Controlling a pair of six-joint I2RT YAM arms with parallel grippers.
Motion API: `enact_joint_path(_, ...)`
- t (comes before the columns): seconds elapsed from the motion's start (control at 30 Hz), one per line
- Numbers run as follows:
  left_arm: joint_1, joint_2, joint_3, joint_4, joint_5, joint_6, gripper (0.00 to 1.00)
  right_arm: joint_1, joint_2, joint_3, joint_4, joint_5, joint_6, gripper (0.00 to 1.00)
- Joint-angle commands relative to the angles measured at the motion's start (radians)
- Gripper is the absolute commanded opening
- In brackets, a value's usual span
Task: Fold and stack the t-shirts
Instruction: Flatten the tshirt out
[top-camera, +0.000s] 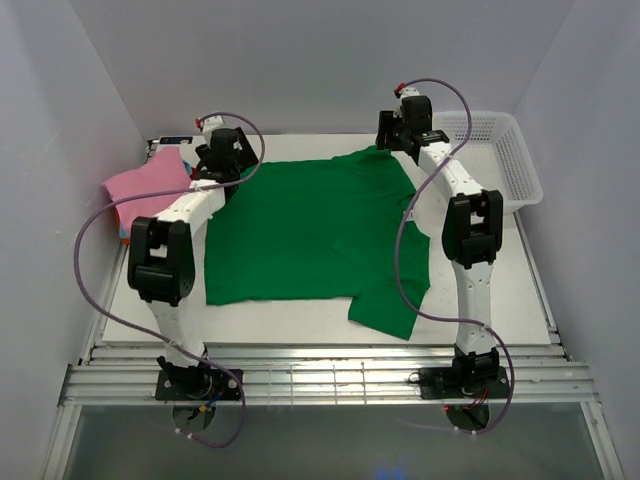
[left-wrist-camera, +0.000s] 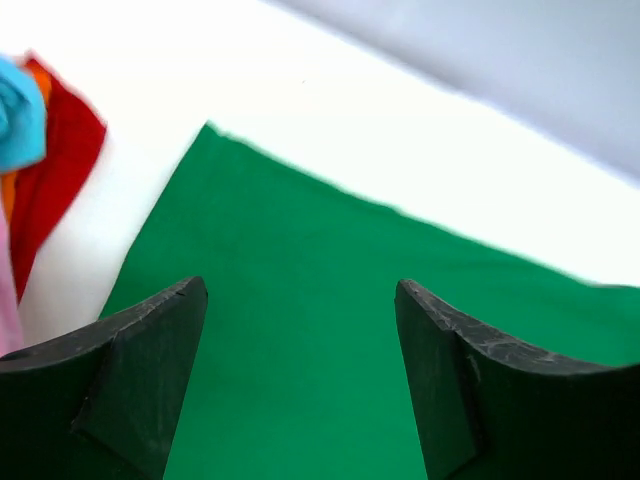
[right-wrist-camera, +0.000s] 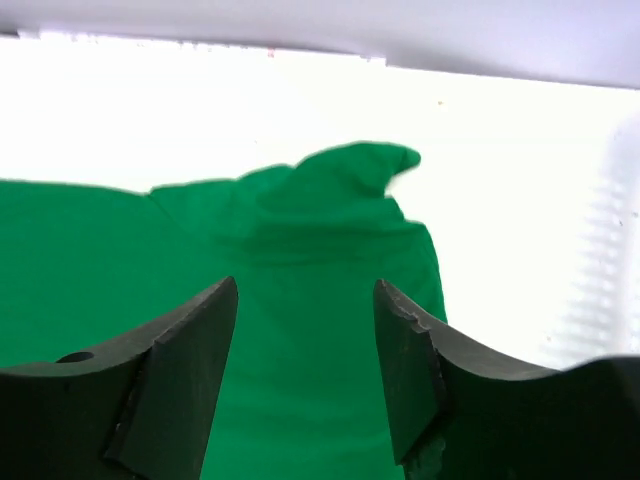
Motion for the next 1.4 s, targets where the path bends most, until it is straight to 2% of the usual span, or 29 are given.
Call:
enact_joint_path(0.0, -0.034, -0.24, -0.149, 0.079, 0.025, -0.083, 0.87, -0.011, 0.062, 0.069, 0.09, -0.018, 0.037, 0.64)
enact_joint_path(0.1, -0.052, -0.379, -0.274, 0.085, 0.071, -0.172, 0.87, -0.017, 0.128, 0.123, 0.085, -0.02, 0.061, 0.65)
enact_joint_path(0.13, -0.078, -0.411, -0.355, 0.094, 0.08, -0.184, 0.87, -0.019, 0.147, 0.15, 0.088, -0.03, 0.071, 0.65)
enact_joint_path(0.23, -0.164, -0.509, -0.461, 0.119, 0.07, -0.186, 0.87, -0.02, 0.203, 0.174, 0.119, -0.044, 0.109, 0.65)
enact_joint_path(0.43, -0.3, -0.615, -0.539, 0.1, 0.054, -0.185, 0.87, -0.02, 0.271, 0.201, 0.212, -0.018, 0.147, 0.65)
enact_joint_path(0.57, -0.348, -0.693, -0.593, 0.076, 0.03, -0.178, 0.87, -0.023, 0.274, 0.209, 0.263, 0.028, 0.143, 0.65)
enact_joint_path(0.73, -0.371, -0.764, -0.648, 0.066, 0.01, -0.171, 0.87, -0.043, 0.254, 0.203, 0.312, 0.006, 0.183, 0.65)
enact_joint_path(0.87, -0.373, -0.789, -0.659, 0.045, -0.022, -0.163, 0.87, -0.045, 0.19, 0.118, 0.376, 0.005, 0.192, 0.65)
enact_joint_path(1.03, -0.374, -0.793, -0.664, 0.04, -0.021, -0.162, 0.86, -0.05, 0.257, 0.238, 0.338, 0.02, 0.196, 0.65)
enact_joint_path(1.3, -0.374, -0.847, -0.668, -0.007, -0.015, -0.162, 0.87, -0.053, 0.32, 0.236, 0.364, -0.003, 0.25, 0.65)
enact_joint_path(1.37, -0.374, -0.862, -0.665, -0.02, -0.015, -0.163, 0.87, -0.053, 0.329, 0.235, 0.361, -0.003, 0.261, 0.62)
